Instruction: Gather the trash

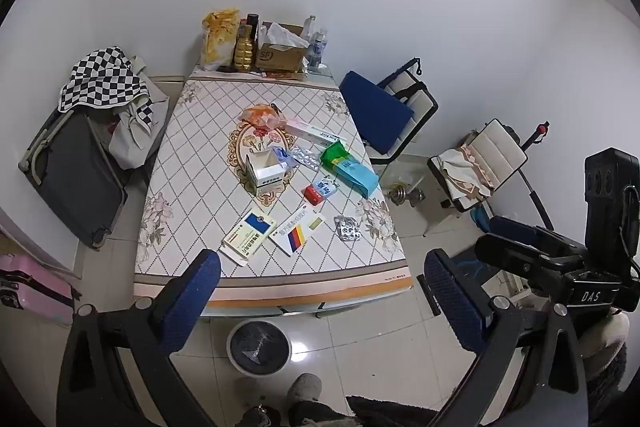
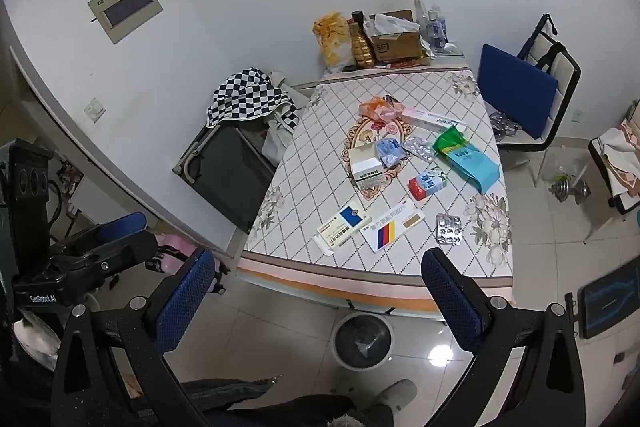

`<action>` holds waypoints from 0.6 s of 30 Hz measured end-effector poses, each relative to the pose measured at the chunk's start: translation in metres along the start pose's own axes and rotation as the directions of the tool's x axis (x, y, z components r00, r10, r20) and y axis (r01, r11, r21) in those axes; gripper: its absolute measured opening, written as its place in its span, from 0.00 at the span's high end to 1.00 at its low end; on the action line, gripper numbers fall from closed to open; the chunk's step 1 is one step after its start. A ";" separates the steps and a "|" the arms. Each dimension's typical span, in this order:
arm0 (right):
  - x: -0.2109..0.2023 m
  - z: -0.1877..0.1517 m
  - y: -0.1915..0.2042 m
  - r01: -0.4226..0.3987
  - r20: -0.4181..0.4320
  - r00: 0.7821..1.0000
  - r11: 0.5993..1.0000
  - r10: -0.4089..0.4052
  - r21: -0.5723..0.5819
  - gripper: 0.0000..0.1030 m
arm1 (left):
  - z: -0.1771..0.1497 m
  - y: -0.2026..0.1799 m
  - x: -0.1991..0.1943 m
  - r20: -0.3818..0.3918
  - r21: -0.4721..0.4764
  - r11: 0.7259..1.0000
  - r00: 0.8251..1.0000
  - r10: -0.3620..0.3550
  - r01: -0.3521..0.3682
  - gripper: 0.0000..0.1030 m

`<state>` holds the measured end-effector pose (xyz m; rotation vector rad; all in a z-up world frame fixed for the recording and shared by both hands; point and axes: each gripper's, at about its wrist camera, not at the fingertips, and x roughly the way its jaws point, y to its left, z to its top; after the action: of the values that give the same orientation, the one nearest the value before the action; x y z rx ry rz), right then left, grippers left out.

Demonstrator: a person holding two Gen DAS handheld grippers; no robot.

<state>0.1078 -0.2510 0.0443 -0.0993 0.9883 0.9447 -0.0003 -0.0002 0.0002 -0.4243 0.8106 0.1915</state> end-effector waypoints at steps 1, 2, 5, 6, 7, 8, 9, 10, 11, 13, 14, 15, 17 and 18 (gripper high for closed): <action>0.000 0.000 -0.001 0.002 -0.003 1.000 1.000 -0.002 0.006 0.00 | 0.000 0.000 0.000 -0.001 0.000 1.000 1.000 -0.004 0.004 0.00; 0.000 0.000 0.000 0.004 0.000 1.000 1.000 -0.004 -0.002 0.00 | -0.001 0.000 0.000 -0.002 -0.001 1.000 1.000 -0.007 0.007 0.00; 0.000 0.001 -0.002 -0.003 -0.005 1.000 1.000 0.003 0.003 0.00 | -0.002 -0.001 -0.001 -0.005 0.001 1.000 1.000 -0.011 0.011 0.00; 0.000 0.001 -0.002 -0.002 -0.007 1.000 1.000 0.003 0.002 0.00 | -0.001 0.005 -0.003 -0.011 -0.005 1.000 1.000 -0.014 0.014 0.00; 0.000 0.001 -0.003 -0.002 -0.008 1.000 1.000 0.002 0.003 0.00 | -0.001 0.006 -0.003 -0.012 -0.004 1.000 1.000 -0.018 0.018 0.00; 0.000 0.001 -0.004 -0.004 -0.010 1.000 1.000 0.004 0.006 0.00 | -0.002 0.008 -0.004 -0.013 -0.003 1.000 1.000 -0.020 0.020 0.00; -0.001 0.002 -0.005 -0.005 -0.011 1.000 1.000 0.005 0.009 0.00 | -0.002 0.009 -0.005 -0.013 -0.002 1.000 1.000 -0.021 0.021 0.00; -0.001 0.003 -0.007 -0.004 -0.012 1.000 1.000 0.004 0.009 0.00 | -0.001 0.012 -0.002 -0.012 -0.001 1.000 1.000 -0.015 0.015 0.00; -0.001 0.004 -0.008 -0.003 -0.013 1.000 1.000 0.003 0.010 0.00 | -0.001 0.010 -0.002 -0.012 -0.001 1.000 1.000 -0.012 0.012 0.00; 0.005 0.002 -0.003 -0.013 -0.020 1.000 1.000 0.013 -0.009 0.00 | -0.001 0.013 -0.003 -0.012 -0.003 1.000 1.000 -0.015 0.015 0.00; 0.004 0.003 -0.001 -0.014 -0.021 1.000 1.000 0.014 -0.012 0.00 | -0.001 0.015 -0.003 -0.012 -0.003 1.000 1.000 -0.018 0.018 0.00; 0.004 0.003 -0.001 -0.014 -0.022 1.000 1.000 0.014 -0.013 0.00 | -0.001 0.017 -0.004 -0.012 -0.003 1.000 1.000 -0.021 0.021 0.00; 0.005 0.003 0.001 -0.019 -0.026 0.999 1.000 0.018 -0.016 0.00 | -0.005 0.007 -0.001 -0.011 0.002 1.000 1.000 -0.012 0.012 0.00; 0.005 0.003 0.001 -0.021 -0.028 0.999 1.000 0.021 -0.016 0.00 | -0.005 0.001 0.001 -0.015 0.010 1.000 1.000 -0.012 0.012 0.00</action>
<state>0.1100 -0.2461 0.0424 -0.1162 1.0096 0.9726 -0.0032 -0.0015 -0.0040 -0.4219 0.8231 0.1730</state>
